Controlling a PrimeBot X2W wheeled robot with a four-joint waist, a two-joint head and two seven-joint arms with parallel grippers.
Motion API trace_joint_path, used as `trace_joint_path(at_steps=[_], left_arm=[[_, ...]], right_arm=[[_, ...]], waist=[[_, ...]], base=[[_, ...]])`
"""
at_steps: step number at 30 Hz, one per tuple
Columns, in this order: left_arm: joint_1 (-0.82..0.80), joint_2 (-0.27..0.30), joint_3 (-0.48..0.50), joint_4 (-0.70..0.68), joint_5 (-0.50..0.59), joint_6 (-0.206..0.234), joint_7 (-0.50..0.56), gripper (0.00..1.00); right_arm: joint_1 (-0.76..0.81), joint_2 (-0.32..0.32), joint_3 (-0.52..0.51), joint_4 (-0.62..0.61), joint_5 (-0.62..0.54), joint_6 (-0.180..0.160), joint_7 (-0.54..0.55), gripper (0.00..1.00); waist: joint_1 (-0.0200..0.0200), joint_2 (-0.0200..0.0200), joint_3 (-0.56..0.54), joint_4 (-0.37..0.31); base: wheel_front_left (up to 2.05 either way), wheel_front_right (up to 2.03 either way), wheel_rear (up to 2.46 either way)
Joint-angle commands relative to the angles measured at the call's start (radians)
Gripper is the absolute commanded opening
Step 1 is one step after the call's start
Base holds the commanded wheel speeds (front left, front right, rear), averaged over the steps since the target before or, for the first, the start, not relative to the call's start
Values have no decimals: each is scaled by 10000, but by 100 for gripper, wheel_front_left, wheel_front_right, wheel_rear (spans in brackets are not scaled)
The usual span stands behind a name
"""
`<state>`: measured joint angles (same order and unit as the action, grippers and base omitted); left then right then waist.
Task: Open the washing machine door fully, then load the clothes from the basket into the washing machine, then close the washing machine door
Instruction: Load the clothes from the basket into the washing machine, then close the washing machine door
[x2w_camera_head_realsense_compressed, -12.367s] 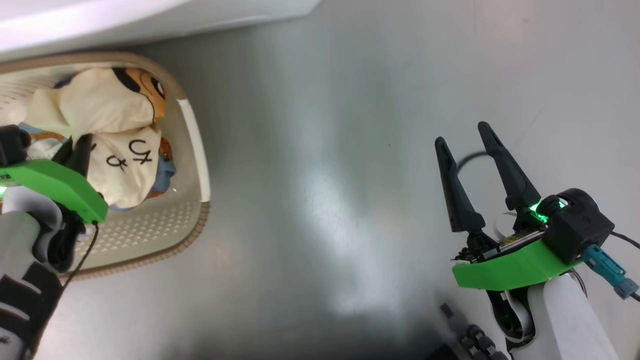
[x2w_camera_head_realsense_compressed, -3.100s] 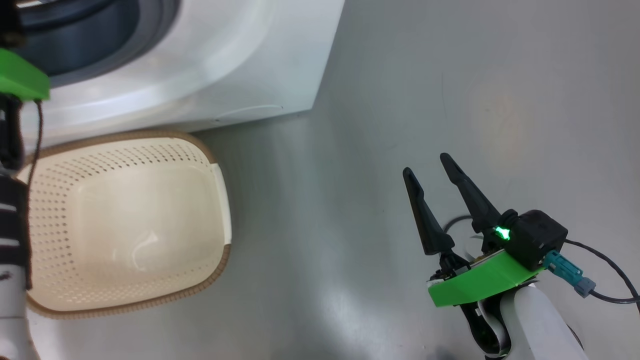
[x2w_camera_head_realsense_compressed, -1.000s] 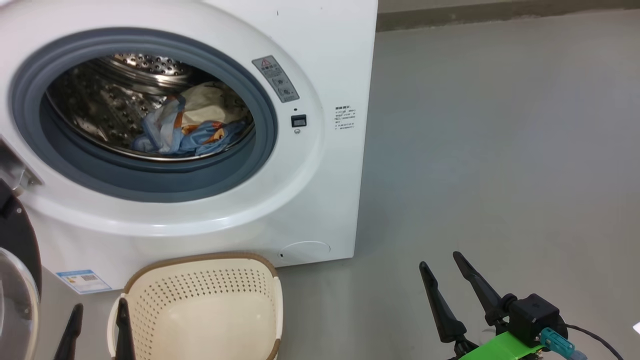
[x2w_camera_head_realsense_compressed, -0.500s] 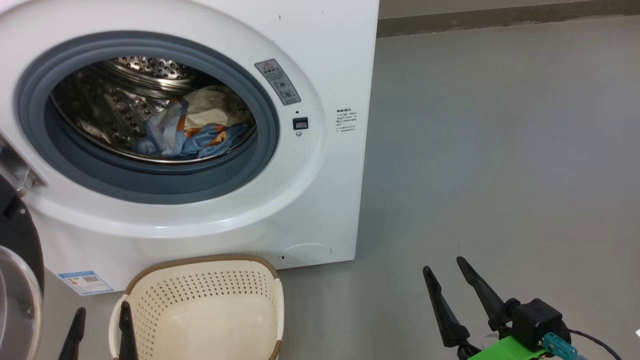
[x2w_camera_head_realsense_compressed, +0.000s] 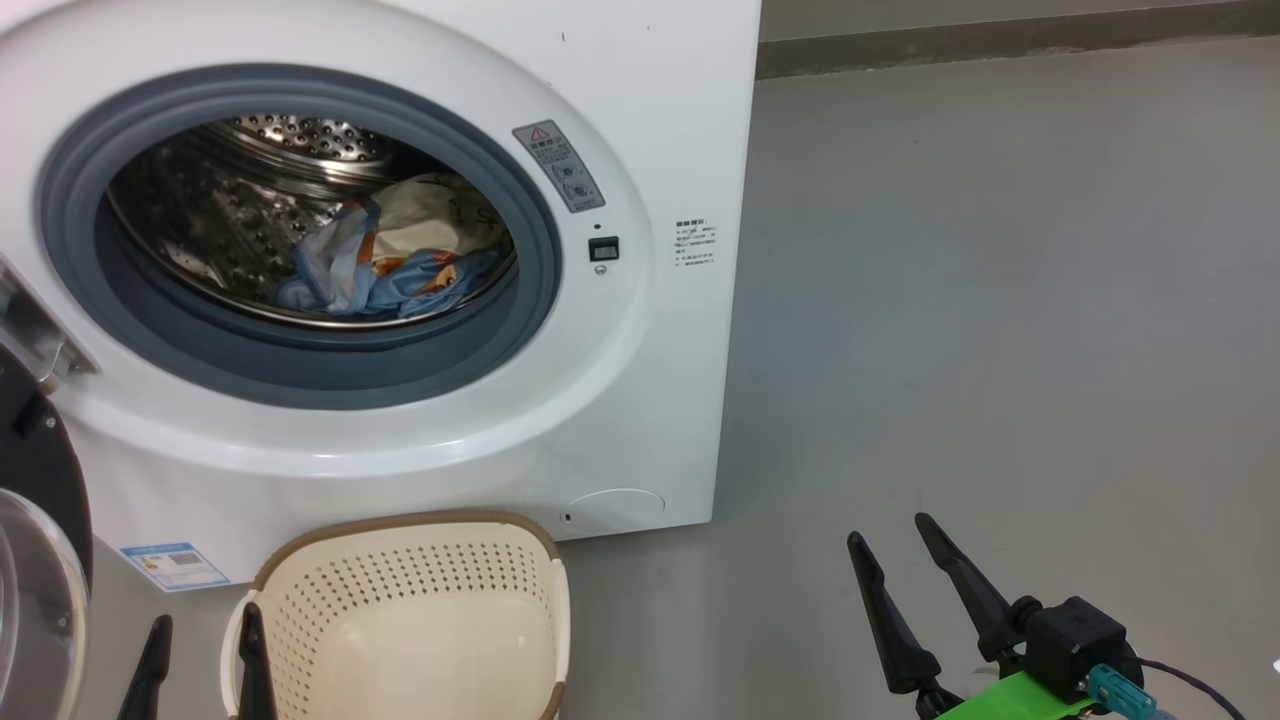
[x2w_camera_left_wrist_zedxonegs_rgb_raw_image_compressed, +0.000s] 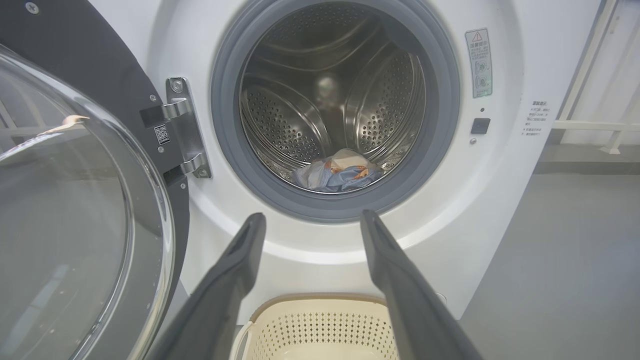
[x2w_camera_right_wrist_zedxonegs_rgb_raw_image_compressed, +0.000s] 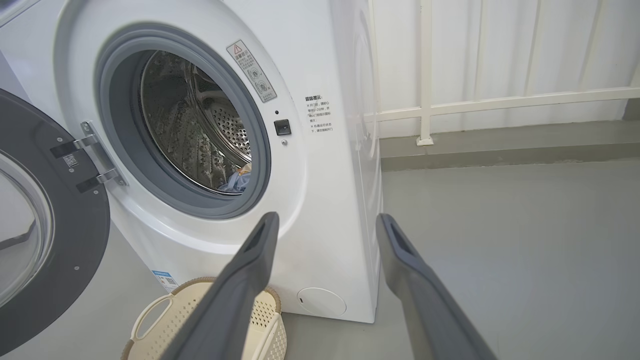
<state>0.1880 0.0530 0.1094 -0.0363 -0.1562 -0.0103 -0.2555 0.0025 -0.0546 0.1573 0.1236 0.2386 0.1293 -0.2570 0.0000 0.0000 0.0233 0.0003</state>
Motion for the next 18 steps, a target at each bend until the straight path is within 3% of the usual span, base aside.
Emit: trace_joint_path(at_steps=[1,18], left_arm=[[-133,75,312,-235,30,22,-63,100],[-138,50,303,-274,19,3,-63,100]], right_arm=[[-99,44,268,-242,-132,14,-48,100],[-27,44,305,-210,-141,14,-48,100]], waist=[[0,0,-8,9],[0,0,-70,58]], base=[[0,0,0],[0,0,0]])
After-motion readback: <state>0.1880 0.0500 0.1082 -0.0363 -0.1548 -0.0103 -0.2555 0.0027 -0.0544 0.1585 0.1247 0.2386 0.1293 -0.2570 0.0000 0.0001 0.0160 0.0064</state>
